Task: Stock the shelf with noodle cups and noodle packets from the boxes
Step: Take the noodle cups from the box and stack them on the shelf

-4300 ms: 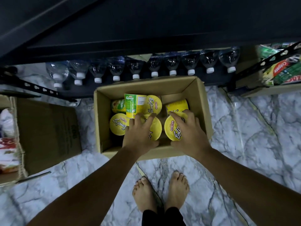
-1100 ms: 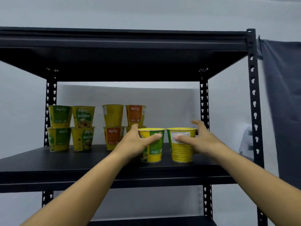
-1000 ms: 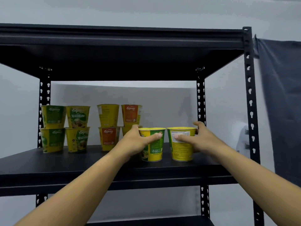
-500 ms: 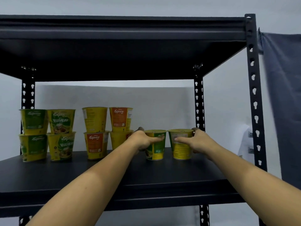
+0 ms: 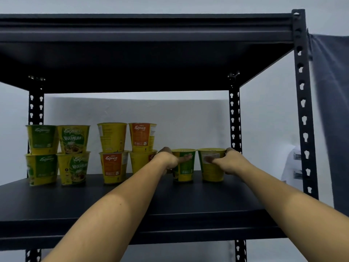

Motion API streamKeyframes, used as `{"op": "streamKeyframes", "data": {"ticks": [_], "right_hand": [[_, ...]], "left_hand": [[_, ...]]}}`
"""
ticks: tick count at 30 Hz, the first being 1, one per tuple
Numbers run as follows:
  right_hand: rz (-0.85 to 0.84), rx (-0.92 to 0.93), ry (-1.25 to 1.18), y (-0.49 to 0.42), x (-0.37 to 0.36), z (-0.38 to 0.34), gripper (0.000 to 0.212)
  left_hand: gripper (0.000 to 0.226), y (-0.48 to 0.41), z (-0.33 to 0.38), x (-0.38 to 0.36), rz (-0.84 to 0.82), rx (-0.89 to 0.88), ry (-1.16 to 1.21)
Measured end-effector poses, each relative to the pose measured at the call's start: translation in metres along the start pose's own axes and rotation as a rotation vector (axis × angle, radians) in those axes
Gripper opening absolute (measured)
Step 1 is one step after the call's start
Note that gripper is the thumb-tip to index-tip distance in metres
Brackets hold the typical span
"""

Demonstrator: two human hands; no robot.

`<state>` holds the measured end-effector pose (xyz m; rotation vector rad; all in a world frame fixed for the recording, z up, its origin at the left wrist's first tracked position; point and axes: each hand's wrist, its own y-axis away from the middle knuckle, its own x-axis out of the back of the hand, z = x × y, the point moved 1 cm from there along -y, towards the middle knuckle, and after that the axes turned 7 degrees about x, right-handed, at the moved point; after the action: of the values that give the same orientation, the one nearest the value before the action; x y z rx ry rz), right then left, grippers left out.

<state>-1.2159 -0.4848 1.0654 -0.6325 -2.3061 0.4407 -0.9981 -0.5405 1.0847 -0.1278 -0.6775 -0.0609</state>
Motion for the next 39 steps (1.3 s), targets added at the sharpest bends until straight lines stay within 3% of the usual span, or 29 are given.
{"op": "streamKeyframes", "data": {"ticks": [7, 16, 21, 24, 30, 34, 39], "right_hand": [[-0.012, -0.016, 0.007, 0.001, 0.0, -0.002, 0.08], [-0.041, 0.046, 0.11, 0.019, 0.007, -0.003, 0.081], [0.004, 0.162, 0.267, 0.06, 0.021, -0.014, 0.081], [0.03, 0.303, 0.287, 0.087, 0.027, -0.022, 0.068], [-0.239, 0.389, 0.331, 0.133, 0.021, -0.045, 0.06], [-0.439, 0.327, 0.42, 0.153, 0.005, -0.059, 0.069], [-0.522, 0.261, 0.513, 0.169, -0.009, -0.06, 0.064]], "left_hand": [[0.098, 0.0, 0.001, -0.005, -0.01, -0.007, 0.077], [0.114, 0.019, -0.004, 0.001, -0.017, -0.02, -0.008], [0.098, 0.054, -0.011, 0.015, 0.061, -0.141, -0.196], [0.083, 0.076, -0.019, 0.021, 0.04, -0.244, -0.249], [0.062, 0.117, -0.043, 0.032, -0.028, -0.338, -0.369], [0.054, 0.141, -0.058, 0.03, -0.078, -0.349, -0.45], [0.05, 0.156, -0.071, 0.025, -0.086, -0.307, -0.539]]}}
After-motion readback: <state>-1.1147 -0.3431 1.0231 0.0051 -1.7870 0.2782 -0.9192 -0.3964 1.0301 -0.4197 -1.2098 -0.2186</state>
